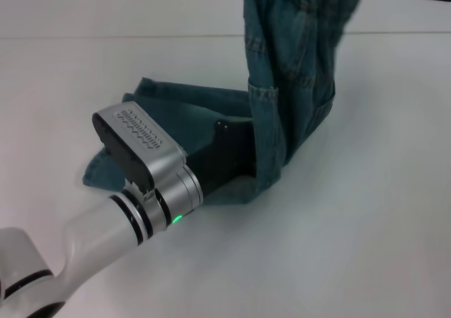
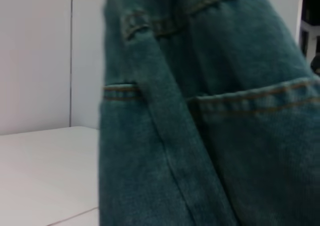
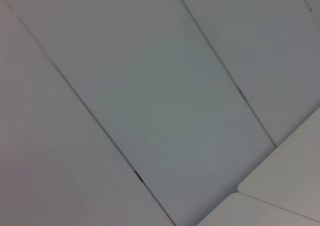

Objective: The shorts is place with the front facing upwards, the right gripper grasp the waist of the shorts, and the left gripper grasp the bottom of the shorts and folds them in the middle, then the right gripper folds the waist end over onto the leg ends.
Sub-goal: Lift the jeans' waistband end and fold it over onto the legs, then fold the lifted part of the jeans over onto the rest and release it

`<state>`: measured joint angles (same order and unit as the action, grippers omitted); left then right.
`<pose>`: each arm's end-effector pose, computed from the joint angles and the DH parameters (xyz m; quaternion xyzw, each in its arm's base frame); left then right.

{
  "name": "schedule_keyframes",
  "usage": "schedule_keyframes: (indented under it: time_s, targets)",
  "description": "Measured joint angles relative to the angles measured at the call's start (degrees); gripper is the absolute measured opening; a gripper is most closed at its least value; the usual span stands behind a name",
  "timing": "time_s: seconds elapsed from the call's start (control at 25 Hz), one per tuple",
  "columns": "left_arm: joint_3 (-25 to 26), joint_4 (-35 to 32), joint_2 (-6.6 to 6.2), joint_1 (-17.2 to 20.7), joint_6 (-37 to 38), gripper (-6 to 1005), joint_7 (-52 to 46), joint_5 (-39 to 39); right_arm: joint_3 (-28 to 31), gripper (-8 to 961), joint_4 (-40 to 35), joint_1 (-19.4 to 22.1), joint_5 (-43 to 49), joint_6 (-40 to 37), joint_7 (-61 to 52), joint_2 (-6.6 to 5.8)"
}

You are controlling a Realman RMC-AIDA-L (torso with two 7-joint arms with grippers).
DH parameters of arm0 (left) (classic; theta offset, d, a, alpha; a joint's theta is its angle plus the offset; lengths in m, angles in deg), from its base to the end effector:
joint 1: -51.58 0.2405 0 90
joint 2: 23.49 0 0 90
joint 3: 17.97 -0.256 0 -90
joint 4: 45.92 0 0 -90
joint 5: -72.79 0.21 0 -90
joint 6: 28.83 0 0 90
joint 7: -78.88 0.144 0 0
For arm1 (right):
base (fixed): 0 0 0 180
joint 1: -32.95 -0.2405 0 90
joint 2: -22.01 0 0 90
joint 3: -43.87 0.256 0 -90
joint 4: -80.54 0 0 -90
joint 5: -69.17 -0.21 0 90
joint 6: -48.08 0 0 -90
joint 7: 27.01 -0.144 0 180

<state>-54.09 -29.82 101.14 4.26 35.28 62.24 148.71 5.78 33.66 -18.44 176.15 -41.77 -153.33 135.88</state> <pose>-0.1963 0.3231 -0.1501 -0.8899 -0.1630 -0.3114 0.2909 0.1041 0.4275 0.0784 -0.8768 0.3399 0.3367 0.0471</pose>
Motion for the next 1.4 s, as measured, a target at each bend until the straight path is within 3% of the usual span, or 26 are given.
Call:
schedule_keyframes:
  time_s: [0.28,0.6,1.24,1.4]
  targets:
    - [0.5,0.1,0.0,1.8,1.7,0,0.0,1.1,-6.4,67,2.2,-2.9,0.0,2.9,-0.4,2.27]
    - [2.5,-1.2,0.0,4.6,1.9,0,0.0,1.1,-12.8,83,2.8,-3.5,-0.1,7.7,0.0,3.51]
    - [13.4,-7.2,0.0,15.4,6.1,1,0.2,0.6,-13.7,114,5.6,-4.1,-0.3,10.0,3.1,4.0]
    - [20.1,-10.5,0.01,19.5,6.9,0,0.3,0.5,-13.9,122,7.0,-4.3,-0.3,10.0,3.4,4.02]
